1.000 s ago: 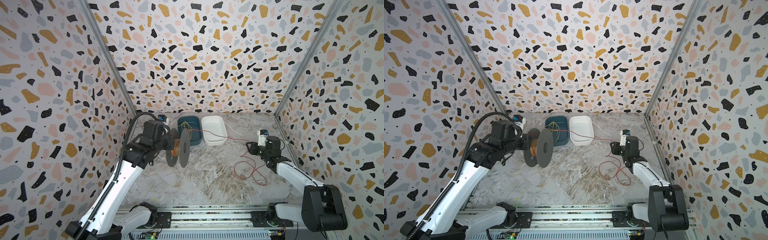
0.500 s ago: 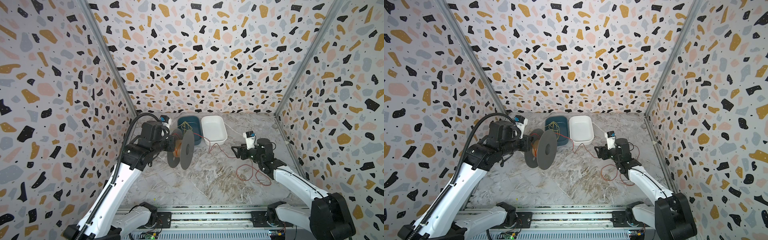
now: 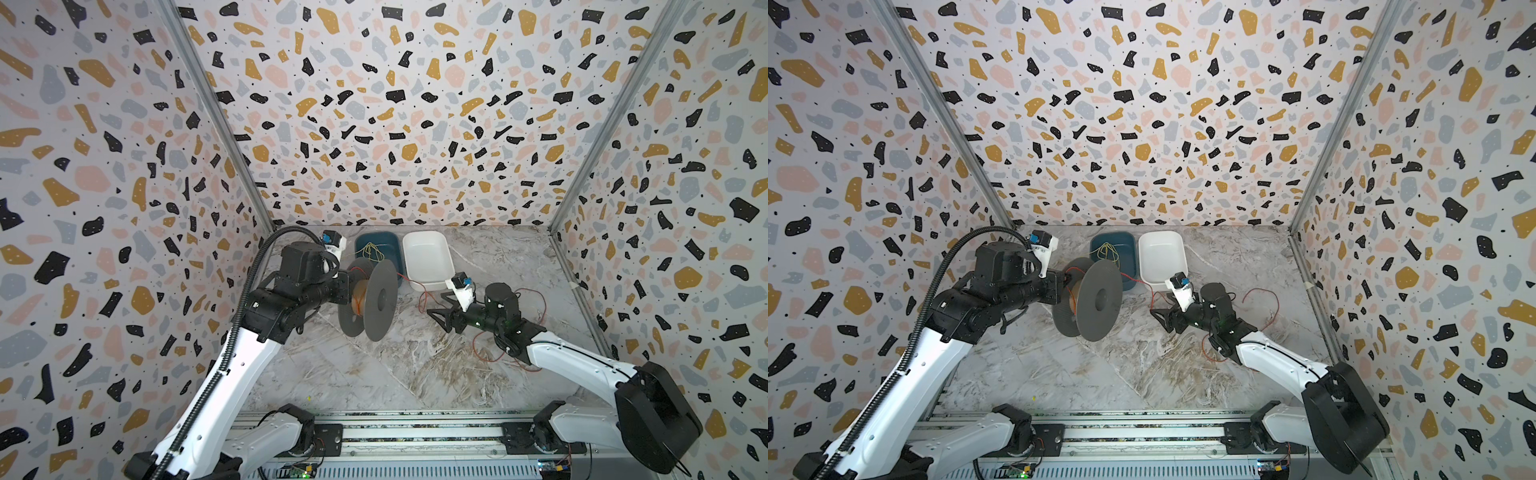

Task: Wrap the cables
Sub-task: 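Move the right gripper back toward the spool and grasp the red cable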

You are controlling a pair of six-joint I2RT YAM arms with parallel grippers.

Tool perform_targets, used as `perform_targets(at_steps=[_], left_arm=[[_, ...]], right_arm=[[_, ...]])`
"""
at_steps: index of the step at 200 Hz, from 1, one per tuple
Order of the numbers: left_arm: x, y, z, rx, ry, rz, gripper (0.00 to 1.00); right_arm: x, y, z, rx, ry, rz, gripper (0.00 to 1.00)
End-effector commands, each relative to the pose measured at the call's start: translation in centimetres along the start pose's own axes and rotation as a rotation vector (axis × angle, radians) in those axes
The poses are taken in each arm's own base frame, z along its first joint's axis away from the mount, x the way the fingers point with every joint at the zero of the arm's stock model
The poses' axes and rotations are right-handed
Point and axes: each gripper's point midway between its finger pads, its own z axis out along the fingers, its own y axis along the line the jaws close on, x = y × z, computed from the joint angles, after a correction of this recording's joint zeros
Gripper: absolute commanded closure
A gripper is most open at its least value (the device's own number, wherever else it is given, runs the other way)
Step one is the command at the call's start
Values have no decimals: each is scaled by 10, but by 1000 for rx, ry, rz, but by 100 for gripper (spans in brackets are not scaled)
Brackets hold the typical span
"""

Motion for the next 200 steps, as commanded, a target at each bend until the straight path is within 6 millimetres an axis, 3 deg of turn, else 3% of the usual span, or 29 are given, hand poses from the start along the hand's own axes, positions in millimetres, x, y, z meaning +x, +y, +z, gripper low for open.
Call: perform_targets(at_steps=[1,62,88,131,169,200], left_arm=[[-40,-16,-23,67,-164,-2,100],[-44,-19,-26,82,-174,-11,100],[-47,-20,-30,83,-183,-8,100],[-51,-22,-34,87,-193,-12,100],[-54,-25,-36,103,-200,-18,100],[-58,-28,-38,121,-214,-32,100]], right_arm=[[-22,2,11,-18,-65,-36,26],[-11,-14,48,-30,-53,45,41],[-5,-18,62,-37,-34,77,53],[4,-18,67,-51,-32,109,67],[14,-21,74,-60,-15,124,70],[22,-18,78,-75,-3,142,77]])
